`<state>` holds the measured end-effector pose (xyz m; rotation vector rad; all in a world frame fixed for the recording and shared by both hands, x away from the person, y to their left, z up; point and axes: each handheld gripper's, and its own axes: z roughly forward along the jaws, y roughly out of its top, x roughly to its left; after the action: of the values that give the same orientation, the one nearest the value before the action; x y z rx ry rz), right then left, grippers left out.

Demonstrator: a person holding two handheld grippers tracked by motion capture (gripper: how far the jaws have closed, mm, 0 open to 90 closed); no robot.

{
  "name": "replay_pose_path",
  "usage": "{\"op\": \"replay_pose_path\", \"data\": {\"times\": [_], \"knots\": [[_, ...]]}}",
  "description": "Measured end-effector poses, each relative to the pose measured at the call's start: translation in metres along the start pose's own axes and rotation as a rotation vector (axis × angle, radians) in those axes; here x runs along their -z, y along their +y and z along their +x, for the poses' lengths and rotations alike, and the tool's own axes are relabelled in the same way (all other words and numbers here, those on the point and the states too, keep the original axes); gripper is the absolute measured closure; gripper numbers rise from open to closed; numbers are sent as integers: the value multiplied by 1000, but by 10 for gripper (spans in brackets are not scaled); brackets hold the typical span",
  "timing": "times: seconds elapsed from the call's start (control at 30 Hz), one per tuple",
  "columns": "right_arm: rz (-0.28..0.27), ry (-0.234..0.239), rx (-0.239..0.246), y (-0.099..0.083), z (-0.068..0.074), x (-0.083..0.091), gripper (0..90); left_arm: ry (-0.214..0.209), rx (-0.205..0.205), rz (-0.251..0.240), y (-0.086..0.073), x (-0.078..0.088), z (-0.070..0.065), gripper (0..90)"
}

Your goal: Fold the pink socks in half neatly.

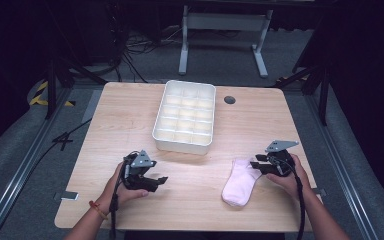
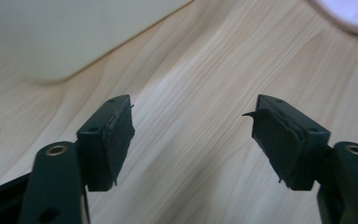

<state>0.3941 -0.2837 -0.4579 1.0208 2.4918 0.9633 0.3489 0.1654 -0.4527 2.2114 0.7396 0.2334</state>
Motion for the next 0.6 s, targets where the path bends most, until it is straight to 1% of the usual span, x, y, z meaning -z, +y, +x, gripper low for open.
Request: {"op": "replay_pose_path", "data": {"times": [0.03,0.07,0.13,0.17,0.2,0.27,0.3,0.37,0.4,0.43,0.5,0.53,0.57,0.6], "knots": [[4,0,0,1,-1,-2,604,-26,-17,-11,9,-5,-7,310],[11,3,-4,1,-1,-5,604,-43,-36,-20,16,-9,-11,323],[17,5,-5,2,-1,-8,604,-80,-46,-32,27,-18,-21,335],[21,2,-7,3,-1,-9,605,-103,-60,-34,34,-24,-26,340],[24,6,-15,3,-2,-11,606,-125,-71,-28,42,-31,-31,342],[36,9,-18,4,-3,-14,602,-149,-112,-17,54,-44,-43,341],[41,8,-13,4,-3,-15,606,-175,-138,-13,62,-53,-50,341],[42,13,-11,6,-3,-17,606,-196,-182,-6,73,-67,-61,343],[40,18,-16,7,-3,-18,609,-224,-192,-8,79,-77,-68,343],[45,22,-17,8,-3,-19,610,-236,-200,-6,82,-82,-73,343],[50,26,-17,10,-2,-20,614,-247,-231,-2,86,-91,-80,343],[50,27,-9,11,-1,-22,615,-257,-234,2,88,-95,-82,343],[49,32,-8,12,0,-23,614,-276,-229,0,89,-99,-85,342],[53,41,-14,14,1,-24,614,-286,-236,0,90,-103,-90,342]]}}
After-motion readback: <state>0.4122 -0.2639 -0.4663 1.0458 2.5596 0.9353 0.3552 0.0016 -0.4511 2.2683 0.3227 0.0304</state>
